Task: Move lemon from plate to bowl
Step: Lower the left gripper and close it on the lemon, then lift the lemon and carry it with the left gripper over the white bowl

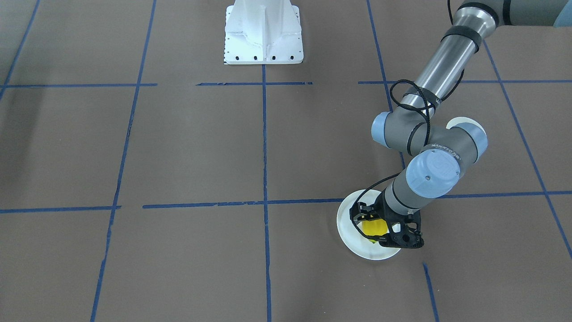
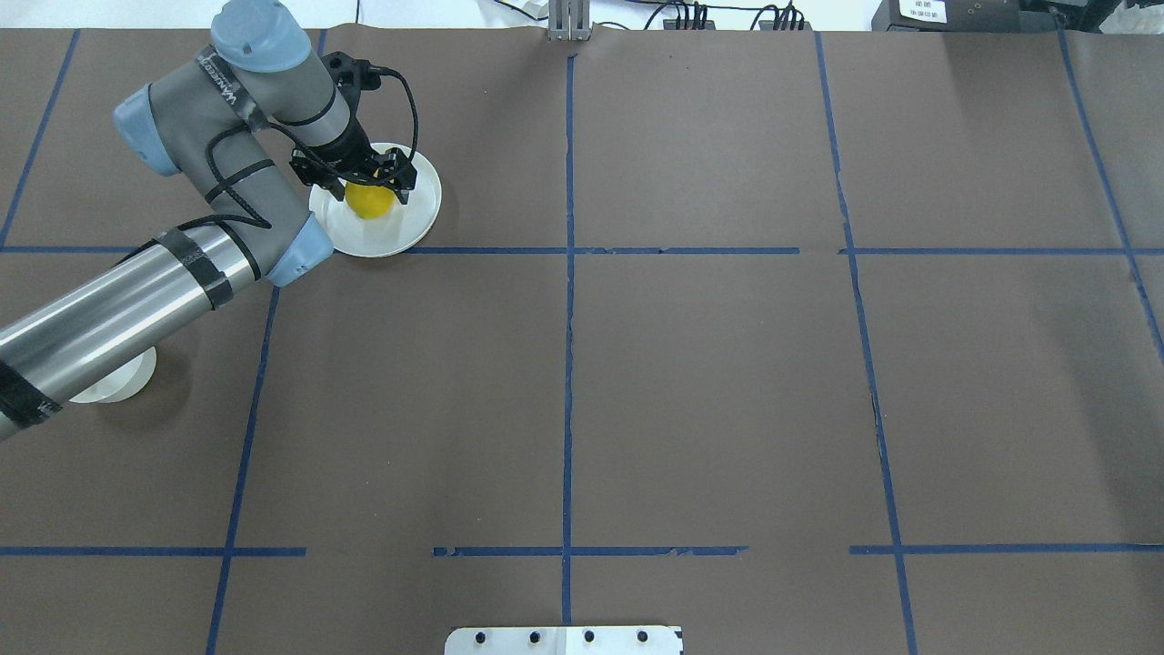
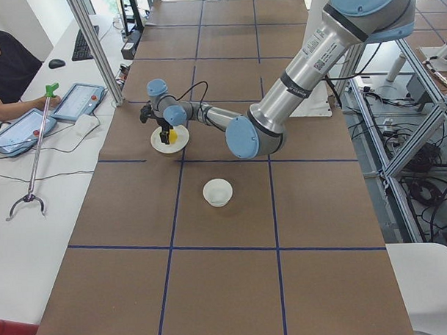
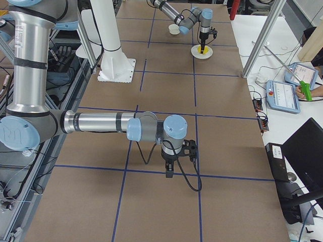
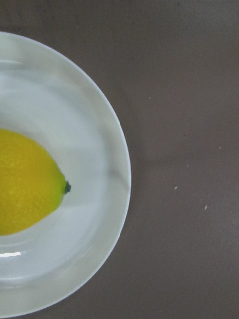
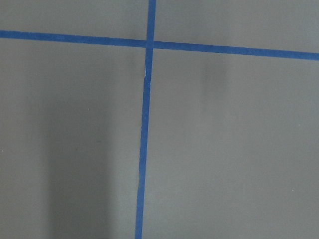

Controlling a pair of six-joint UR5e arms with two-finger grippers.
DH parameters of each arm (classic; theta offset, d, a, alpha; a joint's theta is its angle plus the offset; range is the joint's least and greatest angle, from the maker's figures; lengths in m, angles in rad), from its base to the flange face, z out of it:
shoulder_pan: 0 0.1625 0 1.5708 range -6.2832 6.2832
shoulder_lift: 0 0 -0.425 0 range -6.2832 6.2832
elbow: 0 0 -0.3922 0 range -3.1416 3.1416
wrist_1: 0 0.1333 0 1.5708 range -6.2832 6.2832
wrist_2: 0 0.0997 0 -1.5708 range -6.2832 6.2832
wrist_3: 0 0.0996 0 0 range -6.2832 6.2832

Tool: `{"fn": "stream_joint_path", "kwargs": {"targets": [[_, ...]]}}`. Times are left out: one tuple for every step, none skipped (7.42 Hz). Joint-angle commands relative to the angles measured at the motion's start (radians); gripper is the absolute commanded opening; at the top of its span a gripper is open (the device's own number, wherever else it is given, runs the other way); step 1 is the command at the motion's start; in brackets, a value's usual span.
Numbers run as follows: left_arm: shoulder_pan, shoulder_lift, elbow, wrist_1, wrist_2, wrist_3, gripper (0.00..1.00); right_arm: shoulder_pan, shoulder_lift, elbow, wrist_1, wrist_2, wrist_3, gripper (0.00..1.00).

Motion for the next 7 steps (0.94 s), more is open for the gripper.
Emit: {"fn": "stream_joint_path", "kwargs": {"targets": [[-0.001, 0.001, 0.001, 0.002, 0.0, 0.001, 0.17, 0.0, 0.0, 0.0, 0.0, -0.001, 0.0, 1.0], [-0.012, 0.001, -0.002, 0.003, 0.0, -0.002, 0.0, 0.0, 0.0, 0.0, 0.0, -0.001, 0.0, 1.0], [-0.047, 0.004, -0.017, 0.011, -0.001, -0.002, 0.0, 0.0, 0.0, 0.0, 0.0, -0.001, 0.0, 1.0], [-0.079, 0.047, -0.084, 0.029, -0.004, -0.002, 0.0, 0.0, 0.0, 0.0, 0.0, -0.001, 0.0, 1.0], [-0.092, 0.152, -0.223, 0.063, -0.004, 0.001, 0.0, 0.0, 0.0, 0.0, 0.0, -0.001, 0.0, 1.0], [-0.106, 0.237, -0.361, 0.13, -0.003, 0.002, 0.0, 0.0, 0.0, 0.0, 0.0, -0.001, 0.0, 1.0], [-0.115, 0.314, -0.485, 0.178, 0.002, 0.002, 0.0, 0.0, 0.0, 0.0, 0.0, -0.001, 0.0, 1.0]]}}
